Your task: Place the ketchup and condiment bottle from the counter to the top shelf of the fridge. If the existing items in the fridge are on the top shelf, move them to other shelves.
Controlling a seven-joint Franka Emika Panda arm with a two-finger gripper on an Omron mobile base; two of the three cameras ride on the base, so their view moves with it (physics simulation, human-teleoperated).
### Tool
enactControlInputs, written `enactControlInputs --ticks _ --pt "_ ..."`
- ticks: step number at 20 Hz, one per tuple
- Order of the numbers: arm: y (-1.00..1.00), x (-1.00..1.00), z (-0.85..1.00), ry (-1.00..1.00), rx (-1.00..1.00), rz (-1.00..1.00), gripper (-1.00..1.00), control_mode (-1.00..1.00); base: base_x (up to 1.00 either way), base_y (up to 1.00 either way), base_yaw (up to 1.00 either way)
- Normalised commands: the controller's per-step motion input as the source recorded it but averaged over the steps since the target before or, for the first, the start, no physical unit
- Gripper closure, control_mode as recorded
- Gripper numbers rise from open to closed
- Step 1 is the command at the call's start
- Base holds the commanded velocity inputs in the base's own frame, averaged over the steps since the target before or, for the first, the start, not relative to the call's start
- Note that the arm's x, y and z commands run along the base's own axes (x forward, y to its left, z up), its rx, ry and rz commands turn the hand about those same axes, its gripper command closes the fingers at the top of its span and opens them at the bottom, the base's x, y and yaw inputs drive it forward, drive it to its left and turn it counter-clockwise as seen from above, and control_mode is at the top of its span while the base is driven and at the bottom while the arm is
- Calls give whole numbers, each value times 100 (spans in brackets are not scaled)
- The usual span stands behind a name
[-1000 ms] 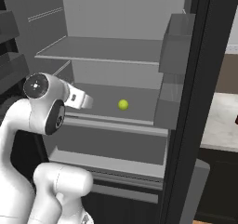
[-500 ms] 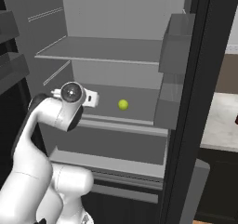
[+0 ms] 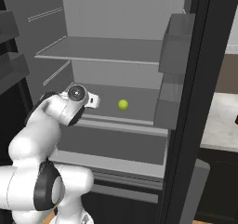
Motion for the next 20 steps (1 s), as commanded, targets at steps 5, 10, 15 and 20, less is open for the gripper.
enactControlInputs --ticks 5,10,15,20 --pt "0 88 -46 2 0 0 100 -100 0 0 0" --pt "0 90 -35 0 0 0 -100 -100 0 0 0" --pt "1 32 -2 0 0 -3 -100 -100 0 0 0" --pt "0 -3 33 0 0 -8 -100 -100 0 0 0"
